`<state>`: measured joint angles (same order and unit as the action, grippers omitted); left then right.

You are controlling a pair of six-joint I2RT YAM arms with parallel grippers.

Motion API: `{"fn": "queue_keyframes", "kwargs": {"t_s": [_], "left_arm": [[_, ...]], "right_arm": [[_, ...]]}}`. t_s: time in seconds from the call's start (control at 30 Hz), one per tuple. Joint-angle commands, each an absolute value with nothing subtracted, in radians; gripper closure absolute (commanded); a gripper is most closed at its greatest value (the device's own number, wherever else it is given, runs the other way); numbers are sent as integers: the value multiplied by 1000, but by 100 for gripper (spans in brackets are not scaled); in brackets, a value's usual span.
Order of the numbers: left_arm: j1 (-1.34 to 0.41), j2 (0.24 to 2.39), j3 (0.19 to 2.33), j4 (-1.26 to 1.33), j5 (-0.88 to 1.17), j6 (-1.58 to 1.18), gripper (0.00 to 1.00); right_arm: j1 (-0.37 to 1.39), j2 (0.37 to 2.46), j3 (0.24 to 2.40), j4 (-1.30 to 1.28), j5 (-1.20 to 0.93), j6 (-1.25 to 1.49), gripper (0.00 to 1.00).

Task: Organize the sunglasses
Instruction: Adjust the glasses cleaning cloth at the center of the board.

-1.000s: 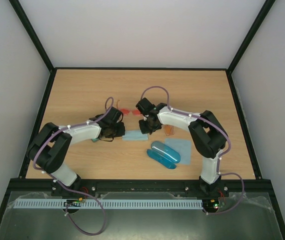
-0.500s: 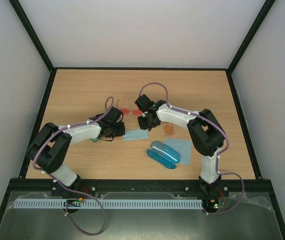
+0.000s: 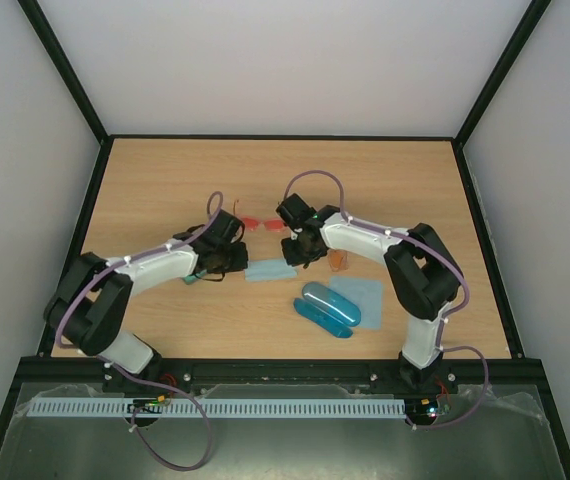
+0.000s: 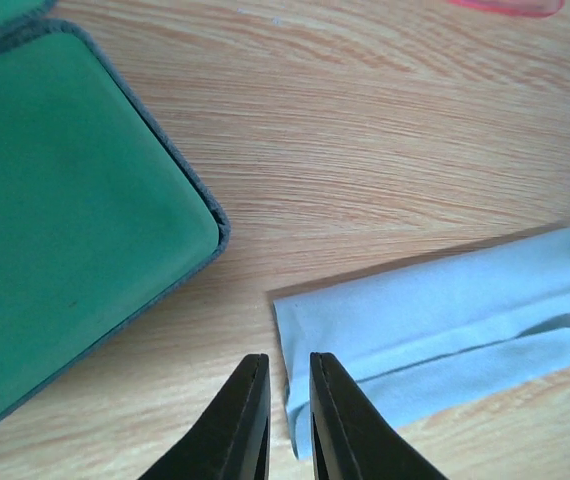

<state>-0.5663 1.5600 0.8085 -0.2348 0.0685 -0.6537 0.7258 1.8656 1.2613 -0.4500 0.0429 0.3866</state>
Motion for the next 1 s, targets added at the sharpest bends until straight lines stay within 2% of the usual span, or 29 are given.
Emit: {"fn": "queue_keyframes", "kwargs": {"t_s": [0.0, 0.5, 0.97], "left_arm": [[-563, 1474, 818, -299, 48, -654, 85], [-541, 1396, 784, -323, 64, -629, 82], [-528, 1380, 804, -351, 69, -624, 81]], "right_arm": [[721, 1837, 1250, -465, 0, 402, 76], [720, 1905, 1373, -520, -20, 382, 76], [720, 1841, 1337, -547, -15, 398, 76]]}}
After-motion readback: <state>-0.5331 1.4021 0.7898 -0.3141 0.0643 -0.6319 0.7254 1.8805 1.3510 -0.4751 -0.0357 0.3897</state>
